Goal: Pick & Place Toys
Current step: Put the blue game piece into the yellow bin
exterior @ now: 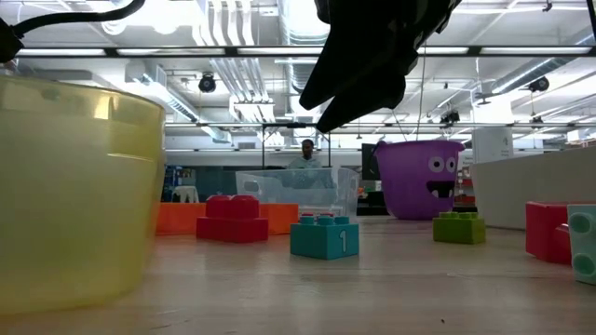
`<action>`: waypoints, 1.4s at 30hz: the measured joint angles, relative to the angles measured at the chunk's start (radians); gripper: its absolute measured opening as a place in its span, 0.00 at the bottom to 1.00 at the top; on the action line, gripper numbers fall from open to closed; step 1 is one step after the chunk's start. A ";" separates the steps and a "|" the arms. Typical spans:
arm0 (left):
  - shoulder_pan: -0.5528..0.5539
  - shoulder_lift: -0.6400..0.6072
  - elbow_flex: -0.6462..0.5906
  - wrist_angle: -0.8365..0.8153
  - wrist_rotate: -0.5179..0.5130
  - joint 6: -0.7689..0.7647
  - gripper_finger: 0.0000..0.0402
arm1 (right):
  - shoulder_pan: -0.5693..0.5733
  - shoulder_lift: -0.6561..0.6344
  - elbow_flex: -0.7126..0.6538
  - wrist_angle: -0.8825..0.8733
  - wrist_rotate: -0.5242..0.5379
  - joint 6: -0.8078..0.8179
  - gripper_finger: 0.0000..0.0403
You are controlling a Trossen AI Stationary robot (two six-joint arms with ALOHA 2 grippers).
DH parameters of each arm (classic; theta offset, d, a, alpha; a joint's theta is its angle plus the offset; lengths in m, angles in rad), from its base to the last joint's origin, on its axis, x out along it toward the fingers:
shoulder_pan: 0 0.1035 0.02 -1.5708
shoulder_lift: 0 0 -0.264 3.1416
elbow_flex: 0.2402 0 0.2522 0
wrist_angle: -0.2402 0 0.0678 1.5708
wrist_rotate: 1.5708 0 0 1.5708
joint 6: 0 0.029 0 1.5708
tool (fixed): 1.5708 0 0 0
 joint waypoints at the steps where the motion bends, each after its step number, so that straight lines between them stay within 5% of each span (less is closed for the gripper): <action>1: 0.000 0.000 0.000 0.000 0.000 0.006 0.07 | 0.000 0.000 0.000 0.000 0.000 0.000 0.79; 23: 0.000 0.000 0.000 0.007 0.000 0.065 0.08 | 0.000 0.000 0.000 0.000 -0.001 0.000 0.79; 42: 0.001 0.000 0.000 0.034 -0.007 0.088 0.44 | 0.000 0.000 0.000 0.000 -0.001 0.000 0.79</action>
